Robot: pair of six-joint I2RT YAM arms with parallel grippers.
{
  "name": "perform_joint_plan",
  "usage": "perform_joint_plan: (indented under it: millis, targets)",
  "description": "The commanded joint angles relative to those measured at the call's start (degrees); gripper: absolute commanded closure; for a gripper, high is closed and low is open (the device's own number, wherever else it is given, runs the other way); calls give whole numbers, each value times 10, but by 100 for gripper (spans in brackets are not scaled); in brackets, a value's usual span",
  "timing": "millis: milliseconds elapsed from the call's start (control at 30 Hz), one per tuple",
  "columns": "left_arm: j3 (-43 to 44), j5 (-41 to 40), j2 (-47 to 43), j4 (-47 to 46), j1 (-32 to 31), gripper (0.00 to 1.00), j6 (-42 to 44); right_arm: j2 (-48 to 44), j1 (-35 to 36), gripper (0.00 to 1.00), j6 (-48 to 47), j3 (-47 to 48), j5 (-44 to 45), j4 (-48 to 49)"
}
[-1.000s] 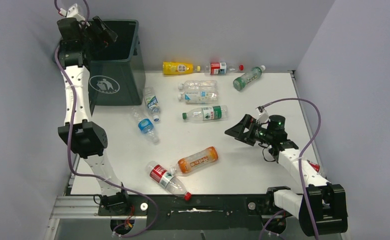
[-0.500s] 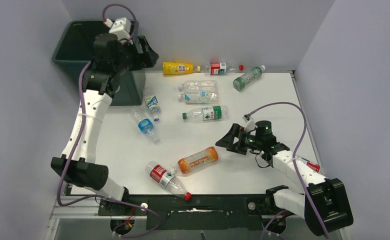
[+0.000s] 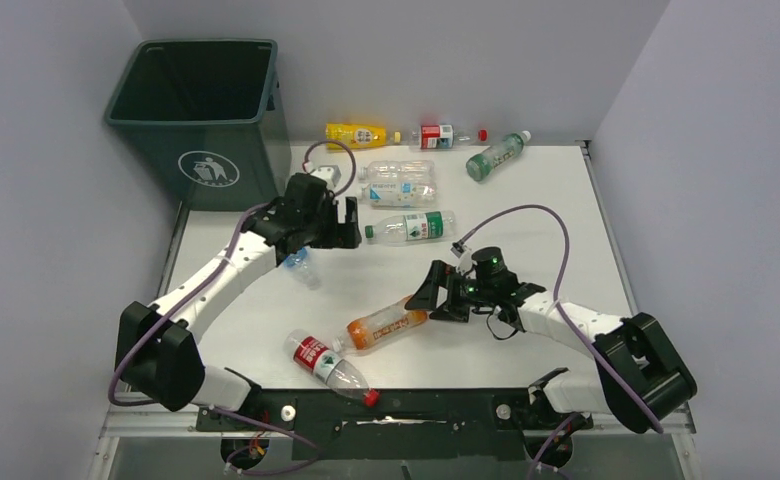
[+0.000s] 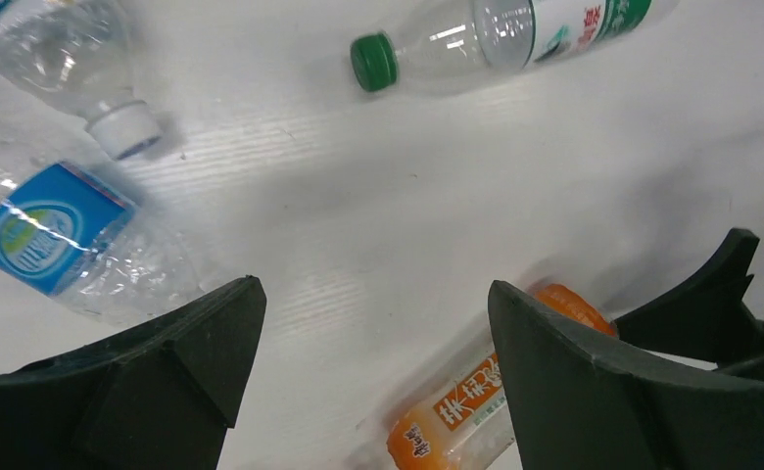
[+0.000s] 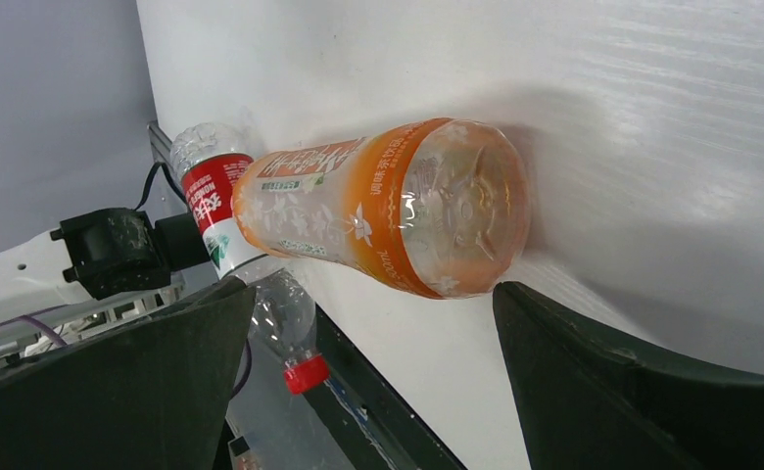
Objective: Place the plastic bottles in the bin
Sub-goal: Pick up the plastic bottle at the center of the board.
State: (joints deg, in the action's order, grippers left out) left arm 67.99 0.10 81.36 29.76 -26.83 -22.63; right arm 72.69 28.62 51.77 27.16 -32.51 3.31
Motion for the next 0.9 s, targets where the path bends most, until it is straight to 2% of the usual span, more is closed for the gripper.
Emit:
perform_joint_plan:
  millis: [0, 300, 533, 733, 867]
  targets:
    - [-26, -29, -36, -44, -42, 15, -30, 24, 17, 2, 8, 35, 24, 41]
    - [-65, -39, -27, -30, -89, 18, -50, 79, 11, 2, -28, 90, 51, 20]
    - [-80, -41, -36, -22, -115, 19, -66, 43, 0, 2, -103, 131, 113, -87]
    - [-75, -39, -33, -29, -116, 19, -71, 5, 39, 2, -172, 161, 164, -183]
    - [-69, -26, -24, -34, -116, 19, -72, -6, 89, 2, -201, 163, 199, -195]
